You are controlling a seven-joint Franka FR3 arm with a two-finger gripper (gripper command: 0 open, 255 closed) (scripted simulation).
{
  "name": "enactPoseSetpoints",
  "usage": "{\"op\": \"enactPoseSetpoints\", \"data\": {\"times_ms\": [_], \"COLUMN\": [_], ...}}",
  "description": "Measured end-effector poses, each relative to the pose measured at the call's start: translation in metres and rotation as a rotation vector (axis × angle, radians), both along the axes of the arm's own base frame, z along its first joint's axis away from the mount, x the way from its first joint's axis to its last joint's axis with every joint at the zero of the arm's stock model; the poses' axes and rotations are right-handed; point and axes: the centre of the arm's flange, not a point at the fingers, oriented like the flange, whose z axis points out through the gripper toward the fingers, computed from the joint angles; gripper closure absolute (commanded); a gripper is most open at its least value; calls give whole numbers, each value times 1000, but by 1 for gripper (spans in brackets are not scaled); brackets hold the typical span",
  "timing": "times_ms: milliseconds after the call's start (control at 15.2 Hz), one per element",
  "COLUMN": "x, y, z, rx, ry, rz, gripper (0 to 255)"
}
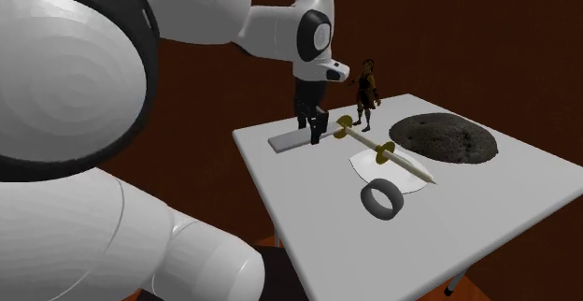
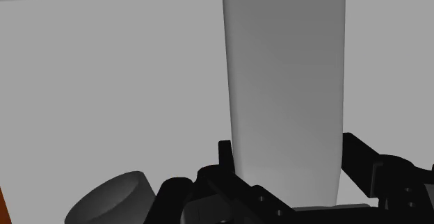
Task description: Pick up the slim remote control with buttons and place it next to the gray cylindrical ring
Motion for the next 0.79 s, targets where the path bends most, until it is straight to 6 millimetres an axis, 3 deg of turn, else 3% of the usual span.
{"op": "enactPoseSetpoints", "data": {"times_ms": [792], "x": [-136], "y": [-74], "z": [-3], "rx": [0], "ry": [-1], "rz": [0], "gripper": [255]}}
